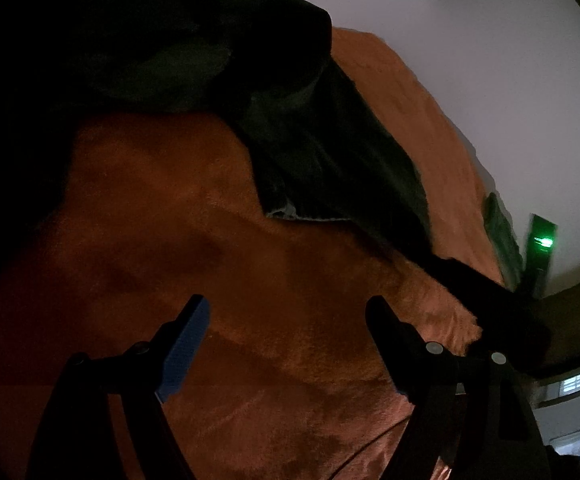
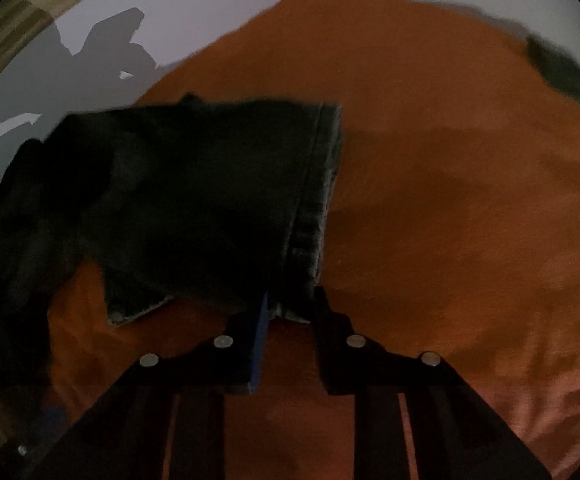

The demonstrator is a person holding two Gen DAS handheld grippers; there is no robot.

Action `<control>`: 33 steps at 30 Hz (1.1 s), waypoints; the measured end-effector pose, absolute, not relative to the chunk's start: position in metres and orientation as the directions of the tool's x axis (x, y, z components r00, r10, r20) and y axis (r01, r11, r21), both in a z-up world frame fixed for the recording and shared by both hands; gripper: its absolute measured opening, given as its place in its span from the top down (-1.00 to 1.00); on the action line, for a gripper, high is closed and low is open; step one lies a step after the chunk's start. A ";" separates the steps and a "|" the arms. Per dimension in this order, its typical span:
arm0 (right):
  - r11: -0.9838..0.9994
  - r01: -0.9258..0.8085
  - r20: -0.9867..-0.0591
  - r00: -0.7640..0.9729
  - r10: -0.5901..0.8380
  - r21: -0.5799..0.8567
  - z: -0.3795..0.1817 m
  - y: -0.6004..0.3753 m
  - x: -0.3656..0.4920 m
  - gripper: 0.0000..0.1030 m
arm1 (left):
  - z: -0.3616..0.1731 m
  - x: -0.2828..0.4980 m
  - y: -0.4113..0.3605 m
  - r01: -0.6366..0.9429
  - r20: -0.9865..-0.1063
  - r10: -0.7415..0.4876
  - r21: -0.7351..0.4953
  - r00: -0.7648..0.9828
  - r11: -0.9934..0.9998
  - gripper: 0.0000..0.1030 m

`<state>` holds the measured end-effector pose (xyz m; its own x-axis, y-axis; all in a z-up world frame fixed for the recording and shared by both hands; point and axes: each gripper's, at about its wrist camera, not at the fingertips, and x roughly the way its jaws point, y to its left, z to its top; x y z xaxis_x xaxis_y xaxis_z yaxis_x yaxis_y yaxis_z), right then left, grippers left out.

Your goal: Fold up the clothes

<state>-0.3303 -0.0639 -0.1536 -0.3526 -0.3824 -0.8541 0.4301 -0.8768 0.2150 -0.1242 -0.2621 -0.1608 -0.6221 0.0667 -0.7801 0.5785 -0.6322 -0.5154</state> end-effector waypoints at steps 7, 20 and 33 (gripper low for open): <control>-0.901 0.376 -0.815 -0.438 -0.380 0.218 -0.106 -0.004 -0.319 0.65 | -0.153 -0.118 -0.263 0.582 -0.772 0.059 -0.525 -0.633 -0.621 -0.57; -0.984 0.052 -0.791 -0.587 -0.170 0.173 -0.058 0.192 -0.312 0.67 | -0.139 -0.114 -0.240 0.560 -0.776 0.039 -0.489 -0.630 -0.669 -0.57; -0.941 -0.280 -0.868 -0.496 -0.027 0.190 -0.102 0.369 -0.265 0.64 | -0.128 -0.105 -0.227 0.565 -0.794 0.042 -0.468 -0.607 -0.680 -0.57</control>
<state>-0.2648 0.3686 -0.1021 -0.4962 -0.0275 -0.8678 -0.2796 -0.9412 0.1897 -0.1048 -0.2266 -0.1282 -0.6070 0.0420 -0.7936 0.5650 -0.6795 -0.4681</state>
